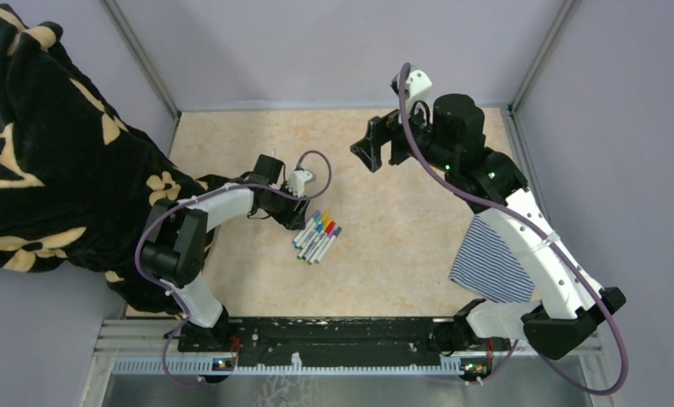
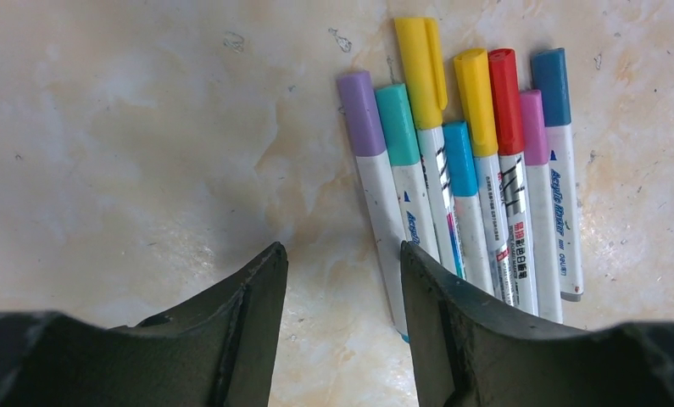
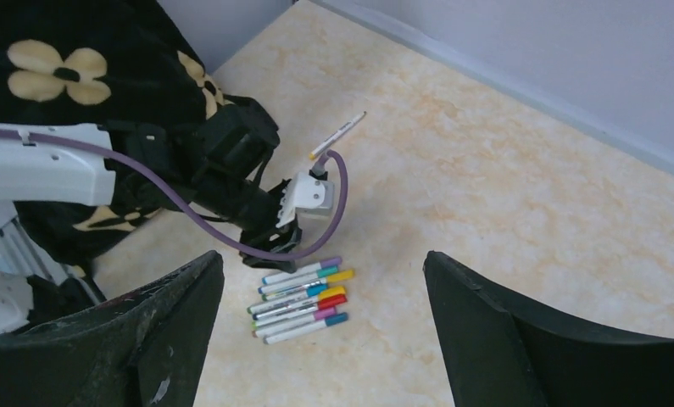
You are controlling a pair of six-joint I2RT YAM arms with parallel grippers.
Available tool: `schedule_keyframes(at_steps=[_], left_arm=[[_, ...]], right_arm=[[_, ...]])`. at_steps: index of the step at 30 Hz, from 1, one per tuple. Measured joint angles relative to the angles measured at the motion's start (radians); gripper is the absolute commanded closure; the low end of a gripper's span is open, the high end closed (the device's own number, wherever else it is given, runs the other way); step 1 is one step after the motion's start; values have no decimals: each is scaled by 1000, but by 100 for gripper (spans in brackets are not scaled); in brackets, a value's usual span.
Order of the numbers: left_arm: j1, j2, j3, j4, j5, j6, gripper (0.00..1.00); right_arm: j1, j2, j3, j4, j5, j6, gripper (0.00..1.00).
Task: Open the pen caps
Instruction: Pick up the pen from the center of the board.
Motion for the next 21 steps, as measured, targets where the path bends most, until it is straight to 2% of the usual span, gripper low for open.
schedule_keyframes(at_steps=[8,21], left_arm=[[-1,18,19,14,-15,0,36],[-12,42,43,28,-47,0,36]], right_arm=[[0,72,144,-118,52,131,10],[0,73,165,-156,39,149,7]])
